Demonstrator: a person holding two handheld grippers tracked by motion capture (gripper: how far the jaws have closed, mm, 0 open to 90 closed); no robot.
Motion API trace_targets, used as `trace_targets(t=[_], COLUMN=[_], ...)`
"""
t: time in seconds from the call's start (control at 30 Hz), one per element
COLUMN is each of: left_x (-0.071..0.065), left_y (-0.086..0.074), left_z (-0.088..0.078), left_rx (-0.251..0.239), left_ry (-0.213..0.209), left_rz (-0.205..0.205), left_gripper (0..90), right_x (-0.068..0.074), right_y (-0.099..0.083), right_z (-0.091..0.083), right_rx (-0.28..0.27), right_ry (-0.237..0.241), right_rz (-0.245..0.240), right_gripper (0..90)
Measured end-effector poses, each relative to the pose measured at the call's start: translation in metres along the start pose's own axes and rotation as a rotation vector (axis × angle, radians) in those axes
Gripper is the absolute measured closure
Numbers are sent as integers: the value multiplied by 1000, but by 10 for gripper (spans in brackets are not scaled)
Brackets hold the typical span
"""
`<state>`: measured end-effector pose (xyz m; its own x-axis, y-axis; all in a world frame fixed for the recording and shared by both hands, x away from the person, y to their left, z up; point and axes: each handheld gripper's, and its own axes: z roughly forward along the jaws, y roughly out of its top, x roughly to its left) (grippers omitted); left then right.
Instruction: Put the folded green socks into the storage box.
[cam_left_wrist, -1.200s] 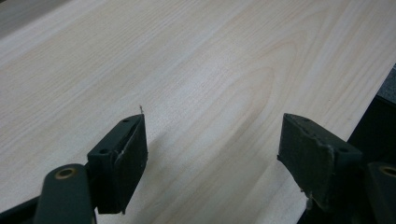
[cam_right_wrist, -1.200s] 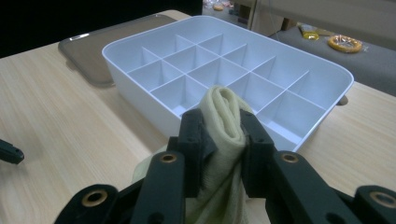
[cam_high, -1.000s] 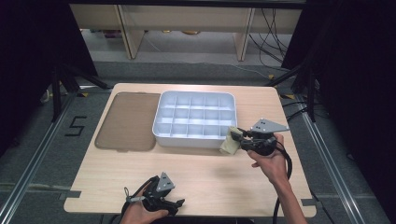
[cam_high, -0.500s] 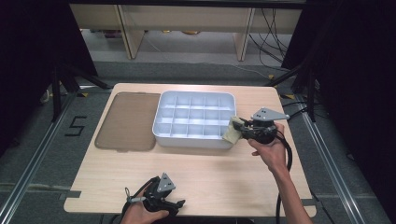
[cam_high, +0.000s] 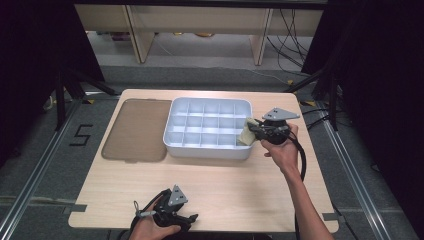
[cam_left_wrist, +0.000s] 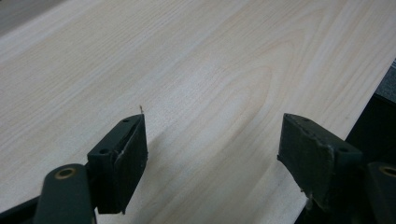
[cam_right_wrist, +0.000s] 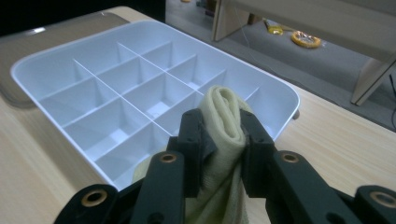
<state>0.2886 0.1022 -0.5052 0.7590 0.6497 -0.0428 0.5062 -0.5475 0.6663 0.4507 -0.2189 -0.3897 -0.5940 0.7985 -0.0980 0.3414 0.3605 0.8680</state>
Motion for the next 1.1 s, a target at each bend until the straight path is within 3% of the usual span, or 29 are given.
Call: trace_targets(t=[0.07,0.1,0.47,0.57,0.83,0.87,1.03,1.07,1.1], left_x=[0,0,0,-2,-2,-2,-2,-2,-2], left_y=[0,0,1,0,0,0,0,1,1], left_z=[0,-1,0,1,0,0,0,0,0], left_rx=[-3,-2,-6,-4,1,5,-2,0,0], left_ry=[-4,-9,-5,-15,-10,-6,-7,-7,-6], left_rz=[-4,-3,1,-15,1,-1,7,11,9], left_gripper=[236,236,236,235,235,236,236,235,236], right_x=[-1,0,-2,-2,5,5,11,10,12], right_y=[-1,-1,-5,-5,-8,-8,-10,-10,-11], right_z=[5,8,31,35,49,51,57,58,58], right_rx=[6,21,72,92,153,156,179,181,172], right_ry=[-15,-18,-66,-68,-84,-86,-88,-84,-94], right_rz=[-8,10,-30,-49,-106,-138,-154,-187,-168], right_gripper=[738,738,736,736,735,734,732,731,731])
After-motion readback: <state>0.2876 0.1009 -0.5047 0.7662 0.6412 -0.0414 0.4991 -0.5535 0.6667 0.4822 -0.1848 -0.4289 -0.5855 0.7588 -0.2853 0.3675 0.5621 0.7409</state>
